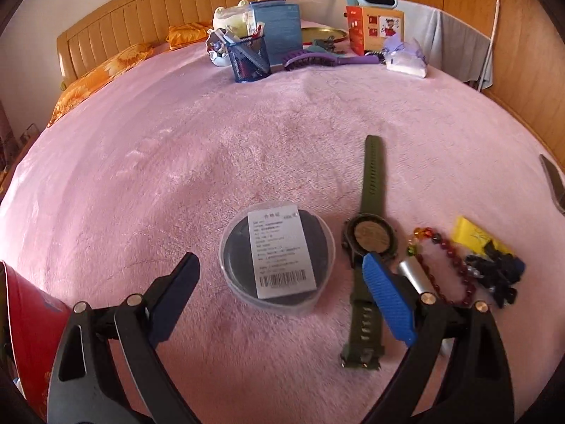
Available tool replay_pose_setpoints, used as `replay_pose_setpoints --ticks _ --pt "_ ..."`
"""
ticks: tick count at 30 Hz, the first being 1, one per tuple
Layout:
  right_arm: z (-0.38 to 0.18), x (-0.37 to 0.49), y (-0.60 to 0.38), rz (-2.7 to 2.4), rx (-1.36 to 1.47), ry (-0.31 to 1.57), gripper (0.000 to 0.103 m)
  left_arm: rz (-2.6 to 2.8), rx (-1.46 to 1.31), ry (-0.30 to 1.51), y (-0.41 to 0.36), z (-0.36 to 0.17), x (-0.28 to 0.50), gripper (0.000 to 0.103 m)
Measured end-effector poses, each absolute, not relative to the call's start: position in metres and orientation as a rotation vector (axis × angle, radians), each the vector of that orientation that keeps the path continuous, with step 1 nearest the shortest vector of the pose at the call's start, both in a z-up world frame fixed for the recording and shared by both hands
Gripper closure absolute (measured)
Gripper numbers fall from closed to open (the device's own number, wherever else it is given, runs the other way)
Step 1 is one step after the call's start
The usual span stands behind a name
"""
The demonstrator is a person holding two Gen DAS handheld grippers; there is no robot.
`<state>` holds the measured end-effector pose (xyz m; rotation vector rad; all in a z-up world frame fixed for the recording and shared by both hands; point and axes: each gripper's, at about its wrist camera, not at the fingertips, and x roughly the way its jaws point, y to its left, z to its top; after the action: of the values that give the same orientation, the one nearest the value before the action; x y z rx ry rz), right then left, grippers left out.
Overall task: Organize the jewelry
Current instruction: 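Grasp the purple tube with the right tool while the left tool grasps the clear labeled container, then lower the clear container into the tin with the left tool while the right tool drops the purple tube in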
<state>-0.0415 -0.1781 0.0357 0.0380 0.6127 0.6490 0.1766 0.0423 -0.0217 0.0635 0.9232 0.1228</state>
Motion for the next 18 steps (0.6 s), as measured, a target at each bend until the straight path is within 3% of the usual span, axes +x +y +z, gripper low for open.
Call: replay_pose_setpoints --ticks 2,3,10,18 --pt "0.036 -0.04 -0.182 0.644 0.049 0.611 0.092 0.152 0.101 0.983 0.043 -0.037 0.187 0.013" --pt "0.036 -0.04 -0.183 0.644 0.053 0.612 0.092 0.143 0.1 0.998 0.045 -0.043 0.187 0.03" --pt "0.039 -0.044 -0.175 0.658 0.038 0.61 0.092 0.025 -0.012 0.878 0.048 -0.009 0.147 0.03" --pt "0.059 -0.066 -0.13 0.741 -0.032 0.589 0.092 -0.1 -0.065 0.703 0.074 0.07 0.031 0.03"
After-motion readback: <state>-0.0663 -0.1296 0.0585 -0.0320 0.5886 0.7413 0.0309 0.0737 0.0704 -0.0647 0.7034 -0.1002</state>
